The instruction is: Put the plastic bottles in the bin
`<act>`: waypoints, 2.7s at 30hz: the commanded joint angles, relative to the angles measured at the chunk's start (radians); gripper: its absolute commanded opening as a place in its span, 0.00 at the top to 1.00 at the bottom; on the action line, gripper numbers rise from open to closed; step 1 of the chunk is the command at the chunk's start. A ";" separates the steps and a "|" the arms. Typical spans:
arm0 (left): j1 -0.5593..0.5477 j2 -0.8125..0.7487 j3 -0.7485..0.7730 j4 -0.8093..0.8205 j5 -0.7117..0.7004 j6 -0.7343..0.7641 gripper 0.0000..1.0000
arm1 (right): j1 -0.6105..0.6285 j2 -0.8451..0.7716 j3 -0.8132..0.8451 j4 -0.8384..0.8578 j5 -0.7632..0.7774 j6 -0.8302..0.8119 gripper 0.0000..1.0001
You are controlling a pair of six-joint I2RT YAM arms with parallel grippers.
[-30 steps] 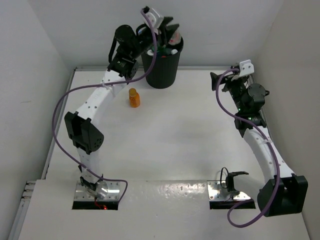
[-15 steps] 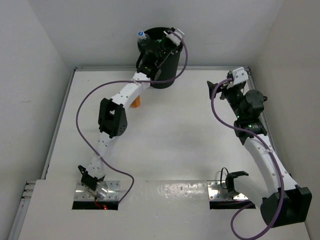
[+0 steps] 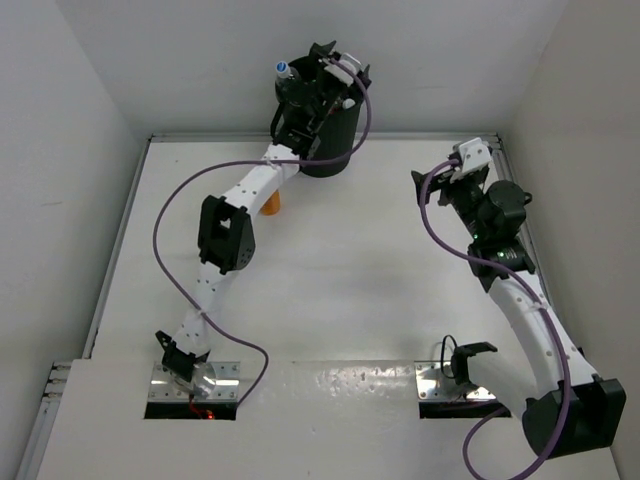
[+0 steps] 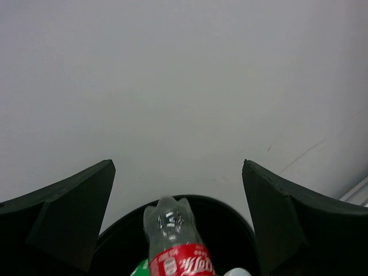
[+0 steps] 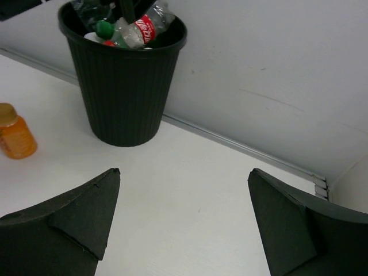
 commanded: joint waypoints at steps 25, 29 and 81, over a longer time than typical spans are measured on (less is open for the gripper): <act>0.579 -1.192 -0.984 -0.485 0.175 -0.472 0.00 | 0.443 0.900 0.509 0.387 -0.419 0.280 0.13; 0.627 -1.238 -1.057 -0.495 0.208 -0.472 0.00 | 0.489 1.063 0.662 0.402 -0.336 0.266 0.14; 0.607 -1.207 -1.152 -0.478 0.264 -0.503 0.00 | 0.458 1.132 0.868 0.448 -0.184 0.165 1.00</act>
